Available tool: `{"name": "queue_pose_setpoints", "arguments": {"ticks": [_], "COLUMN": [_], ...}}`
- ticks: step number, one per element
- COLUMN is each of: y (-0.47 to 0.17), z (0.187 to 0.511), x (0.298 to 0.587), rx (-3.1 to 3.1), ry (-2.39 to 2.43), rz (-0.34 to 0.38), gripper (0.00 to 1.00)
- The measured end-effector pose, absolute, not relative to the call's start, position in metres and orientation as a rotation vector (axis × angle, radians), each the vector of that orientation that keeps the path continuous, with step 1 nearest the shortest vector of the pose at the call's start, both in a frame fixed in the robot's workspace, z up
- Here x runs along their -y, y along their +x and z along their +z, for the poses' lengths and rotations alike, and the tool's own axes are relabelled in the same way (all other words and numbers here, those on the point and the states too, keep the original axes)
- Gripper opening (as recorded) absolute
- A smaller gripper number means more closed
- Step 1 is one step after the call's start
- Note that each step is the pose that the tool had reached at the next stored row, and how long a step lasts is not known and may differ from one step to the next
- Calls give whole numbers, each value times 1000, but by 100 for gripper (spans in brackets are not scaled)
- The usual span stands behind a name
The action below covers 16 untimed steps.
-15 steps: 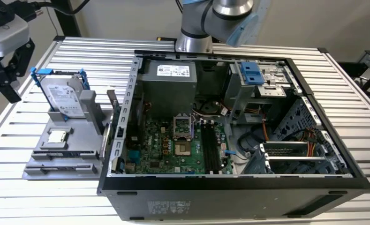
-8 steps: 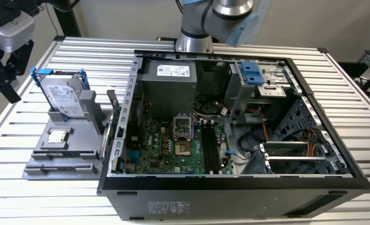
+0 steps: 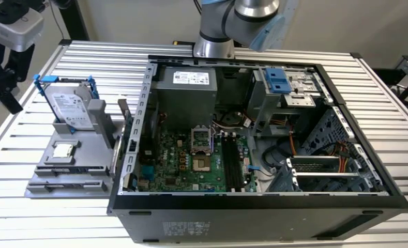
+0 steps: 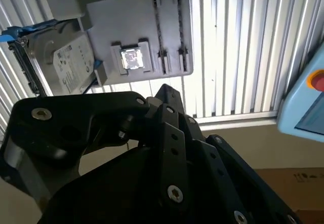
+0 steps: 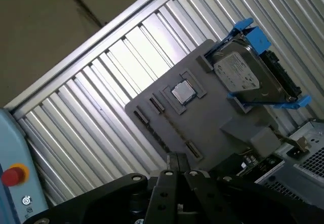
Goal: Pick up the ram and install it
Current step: 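Pick up the ram and move it above insertion slot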
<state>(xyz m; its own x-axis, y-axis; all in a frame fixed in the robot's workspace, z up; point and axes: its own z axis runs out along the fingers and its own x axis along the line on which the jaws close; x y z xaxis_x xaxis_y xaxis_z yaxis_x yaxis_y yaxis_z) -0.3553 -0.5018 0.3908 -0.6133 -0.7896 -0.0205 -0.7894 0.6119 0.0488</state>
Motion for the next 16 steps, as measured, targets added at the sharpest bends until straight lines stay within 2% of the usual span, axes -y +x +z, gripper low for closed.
{"name": "queue_pose_setpoints", "arguments": {"ticks": [16], "y": [-355], "z": [391], "x": [502], "rx": [2677], "ry": [1662], "rz": [-48], "gripper": [0]}}
